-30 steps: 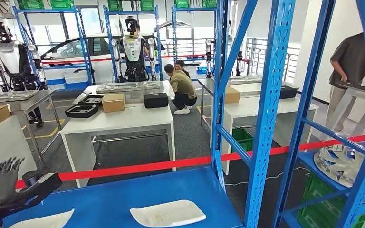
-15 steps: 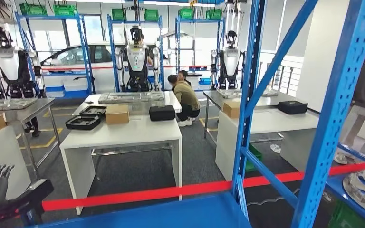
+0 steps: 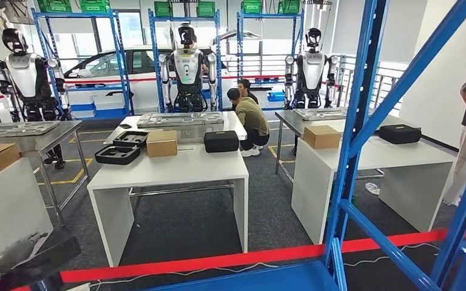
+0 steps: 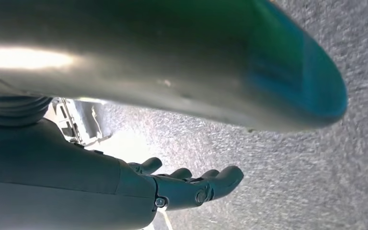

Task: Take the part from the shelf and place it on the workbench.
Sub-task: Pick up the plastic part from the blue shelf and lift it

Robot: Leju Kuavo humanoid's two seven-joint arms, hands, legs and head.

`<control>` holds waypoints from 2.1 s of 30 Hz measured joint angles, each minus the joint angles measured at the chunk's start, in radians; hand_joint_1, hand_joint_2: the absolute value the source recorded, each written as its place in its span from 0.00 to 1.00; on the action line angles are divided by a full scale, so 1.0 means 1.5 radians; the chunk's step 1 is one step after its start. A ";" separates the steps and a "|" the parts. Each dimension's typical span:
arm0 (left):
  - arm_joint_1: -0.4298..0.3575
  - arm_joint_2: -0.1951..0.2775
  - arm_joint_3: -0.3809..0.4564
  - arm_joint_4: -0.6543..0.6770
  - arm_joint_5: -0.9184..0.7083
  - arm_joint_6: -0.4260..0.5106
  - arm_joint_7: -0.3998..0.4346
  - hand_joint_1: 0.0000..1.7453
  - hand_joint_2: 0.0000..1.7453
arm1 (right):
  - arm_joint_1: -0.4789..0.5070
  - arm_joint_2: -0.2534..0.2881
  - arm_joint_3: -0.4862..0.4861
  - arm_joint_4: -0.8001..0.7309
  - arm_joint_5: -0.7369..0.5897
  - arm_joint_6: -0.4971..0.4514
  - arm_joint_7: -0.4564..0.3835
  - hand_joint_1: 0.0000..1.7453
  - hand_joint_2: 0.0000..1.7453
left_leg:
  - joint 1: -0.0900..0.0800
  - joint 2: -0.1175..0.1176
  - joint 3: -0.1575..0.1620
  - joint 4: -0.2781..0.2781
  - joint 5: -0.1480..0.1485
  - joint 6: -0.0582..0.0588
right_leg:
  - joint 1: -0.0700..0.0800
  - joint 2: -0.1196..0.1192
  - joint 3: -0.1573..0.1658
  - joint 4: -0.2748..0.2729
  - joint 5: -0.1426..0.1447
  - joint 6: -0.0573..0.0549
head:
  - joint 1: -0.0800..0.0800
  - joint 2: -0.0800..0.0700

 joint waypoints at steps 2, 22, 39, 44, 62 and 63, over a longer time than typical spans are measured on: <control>0.008 0.007 0.043 0.001 0.070 -0.071 -0.051 0.00 1.00 | 0.000 0.000 0.000 0.000 -0.001 0.000 0.000 0.00 0.00 | 0.008 0.006 -0.053 0.075 -0.030 -0.011 | -0.004 0.000 0.005 -0.002 -0.007 -0.002 | -0.001 0.000; 0.121 0.073 0.183 -0.043 0.190 -0.263 -0.305 0.00 0.00 | 0.003 0.003 -0.006 0.000 0.004 -0.003 -0.005 0.00 0.00 | 0.024 0.009 -0.030 -0.074 0.053 -0.006 | -0.015 -0.005 0.052 0.006 -0.066 0.009 | 0.002 0.000; 0.161 0.078 0.181 -0.082 0.202 -0.242 -0.316 0.00 0.00 | 0.002 0.006 -0.015 0.000 0.006 -0.005 -0.005 0.00 0.00 | 0.020 0.010 -0.026 -0.074 0.048 -0.002 | -0.019 -0.006 0.056 0.000 -0.068 0.040 | 0.001 0.000; 0.162 0.082 0.180 -0.084 0.211 -0.243 -0.316 0.00 0.00 | 0.002 0.007 -0.015 0.000 0.008 -0.005 -0.005 0.00 0.00 | 0.018 0.010 -0.023 -0.074 0.046 0.006 | -0.022 -0.005 0.059 -0.002 -0.070 0.048 | 0.000 0.000; 0.169 0.082 0.175 -0.090 0.238 -0.236 -0.309 0.00 0.00 | -0.003 0.011 -0.016 0.001 0.011 -0.011 -0.007 0.00 0.00 | 0.034 0.018 -0.050 -0.028 0.022 -0.035 | -0.028 -0.007 0.000 0.045 -0.047 0.024 | -0.001 0.000; 0.169 0.083 0.175 -0.090 0.239 -0.236 -0.311 0.00 0.00 | -0.003 0.011 -0.016 0.001 0.011 -0.011 -0.007 0.00 0.00 | 0.034 0.018 -0.063 0.006 -0.003 -0.036 | -0.027 -0.008 -0.004 0.044 -0.043 0.020 | -0.002 0.000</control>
